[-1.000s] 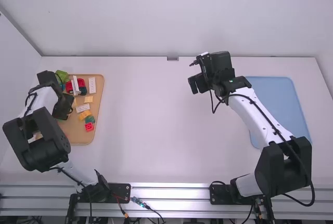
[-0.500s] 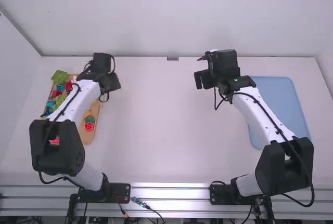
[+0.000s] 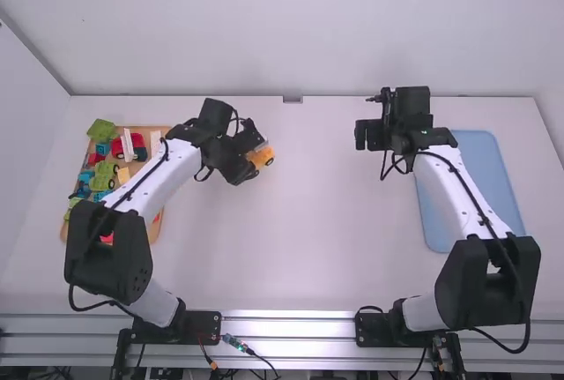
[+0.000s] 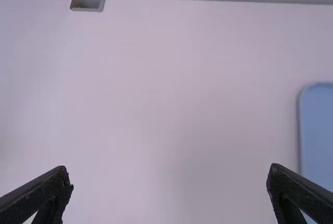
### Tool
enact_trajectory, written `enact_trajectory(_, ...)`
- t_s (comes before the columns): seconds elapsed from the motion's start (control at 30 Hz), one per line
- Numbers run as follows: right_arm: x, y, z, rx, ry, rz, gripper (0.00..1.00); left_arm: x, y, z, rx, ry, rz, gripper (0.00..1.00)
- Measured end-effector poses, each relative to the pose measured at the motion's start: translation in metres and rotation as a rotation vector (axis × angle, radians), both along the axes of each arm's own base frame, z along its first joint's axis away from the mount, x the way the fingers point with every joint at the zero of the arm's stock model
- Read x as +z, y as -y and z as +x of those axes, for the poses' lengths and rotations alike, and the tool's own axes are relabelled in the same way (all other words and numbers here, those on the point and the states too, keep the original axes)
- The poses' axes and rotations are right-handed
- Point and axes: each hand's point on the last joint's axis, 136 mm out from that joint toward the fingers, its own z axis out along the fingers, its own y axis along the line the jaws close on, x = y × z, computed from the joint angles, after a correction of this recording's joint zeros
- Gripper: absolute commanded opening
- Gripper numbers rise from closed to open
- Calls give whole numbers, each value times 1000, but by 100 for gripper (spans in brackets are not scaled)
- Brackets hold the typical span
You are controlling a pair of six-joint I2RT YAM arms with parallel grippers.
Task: Assemble lego blocks to make yellow taxi
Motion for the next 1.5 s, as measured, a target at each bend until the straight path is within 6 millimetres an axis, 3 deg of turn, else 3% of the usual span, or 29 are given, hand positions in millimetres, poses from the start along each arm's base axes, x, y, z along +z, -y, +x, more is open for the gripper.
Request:
enact_trajectory(0.33, -7, -27, -14, 152, -28, -48, 99, -46, 20, -37, -372, 36, 84, 33)
enact_trajectory(0.5, -9, -39, -19, 209, -35, -67, 99, -55, 27, -42, -448, 69, 96, 33)
enact_trajectory(0.7, -10, -47, -24, 250, -40, -84, 100, -65, 33, -60, -543, 54, 63, 42)
enact_trajectory(0.93, 9, -46, -19, 237, 135, -62, 99, -69, 42, -75, -593, 34, 4, 44)
enact_trajectory(1.1, 13, -42, -32, 238, 227, -31, 99, -70, 57, -75, -635, 65, 1, 44)
enact_trajectory(1.33, 5, -37, -50, 251, 281, 19, 99, -109, 65, -85, -641, -105, 86, 27)
enact_trajectory(1.43, 3, -35, -53, 252, 281, 27, 99, -108, 66, -78, -624, -112, 98, 28)
enact_trajectory(1.5, 5, -35, -53, 251, 286, 29, 99, -103, 69, -68, -609, -84, 93, 35)
